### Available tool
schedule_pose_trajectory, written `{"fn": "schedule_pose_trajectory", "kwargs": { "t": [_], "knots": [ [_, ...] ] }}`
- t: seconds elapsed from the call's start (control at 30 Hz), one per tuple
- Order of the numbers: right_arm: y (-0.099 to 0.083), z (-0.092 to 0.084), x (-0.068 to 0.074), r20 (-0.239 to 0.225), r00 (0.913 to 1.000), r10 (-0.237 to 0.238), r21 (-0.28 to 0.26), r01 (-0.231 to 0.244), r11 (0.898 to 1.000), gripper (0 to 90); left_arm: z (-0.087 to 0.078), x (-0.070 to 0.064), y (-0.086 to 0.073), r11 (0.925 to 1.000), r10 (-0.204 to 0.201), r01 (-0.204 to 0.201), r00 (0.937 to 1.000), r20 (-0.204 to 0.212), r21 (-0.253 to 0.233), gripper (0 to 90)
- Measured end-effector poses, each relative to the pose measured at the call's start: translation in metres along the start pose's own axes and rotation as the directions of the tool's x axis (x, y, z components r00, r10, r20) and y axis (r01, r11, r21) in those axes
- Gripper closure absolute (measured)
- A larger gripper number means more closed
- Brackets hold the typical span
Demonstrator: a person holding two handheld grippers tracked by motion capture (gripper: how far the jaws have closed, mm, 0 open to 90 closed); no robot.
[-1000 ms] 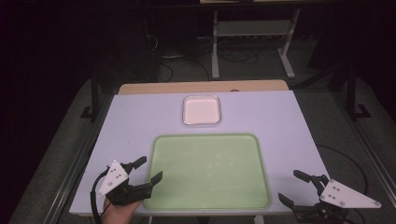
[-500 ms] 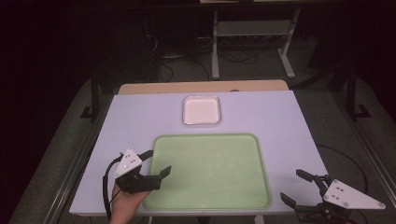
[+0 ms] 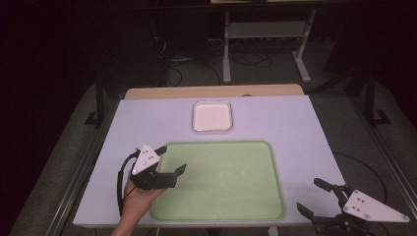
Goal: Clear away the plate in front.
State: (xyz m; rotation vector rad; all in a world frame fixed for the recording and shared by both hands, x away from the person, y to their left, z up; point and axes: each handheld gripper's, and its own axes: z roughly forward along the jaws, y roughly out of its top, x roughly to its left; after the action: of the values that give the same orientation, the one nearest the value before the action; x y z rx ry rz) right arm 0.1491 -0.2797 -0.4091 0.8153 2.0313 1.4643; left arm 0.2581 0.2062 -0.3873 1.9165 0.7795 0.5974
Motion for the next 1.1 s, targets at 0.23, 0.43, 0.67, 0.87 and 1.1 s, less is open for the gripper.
{"fn": "schedule_pose_trajectory", "kwargs": {
  "t": [0.23, 0.43, 0.67, 0.87, 1.1],
  "knots": [
    [0.0, -0.001, -0.001, 0.005, 1.0, 0.003, -0.002, -0.003, 1.0, 13.8, 0.014, 0.007, 0.01, 0.9998, -0.003, 0.003, 1.0, -0.004, 0.017, 14.9],
    [0.001, -0.001, 0.0, 0.005, 1.0, 0.001, -0.004, -0.001, 1.0, 13.8, 0.025, 0.009, 0.02, 0.9994, 0.018, -0.018, 0.9998, 0.003, 0.031, 15.0],
    [0.002, 0.0, 0.0, 0.004, 1.0, -0.005, 0.001, 0.005, 1.0, 13.9, 0.036, 0.012, 0.028, 0.9988, 0.021, -0.021, 0.9997, 0.014, 0.045, 15.1],
    [0.002, -0.001, -0.002, 0.006, 1.0, -0.005, 0.0, 0.005, 1.0, 13.9, 0.049, 0.013, 0.036, 0.9989, 0.013, -0.013, 0.9999, 0.008, 0.045, 15.1],
    [0.002, 0.0, -0.001, 0.001, 0.9999, -0.01, 0.003, 0.01, 1.0, 14.1, 0.067, 0.016, 0.039, 0.9971, -0.007, 0.005, 0.9996, 0.028, 0.077, 15.4]
  ]
}}
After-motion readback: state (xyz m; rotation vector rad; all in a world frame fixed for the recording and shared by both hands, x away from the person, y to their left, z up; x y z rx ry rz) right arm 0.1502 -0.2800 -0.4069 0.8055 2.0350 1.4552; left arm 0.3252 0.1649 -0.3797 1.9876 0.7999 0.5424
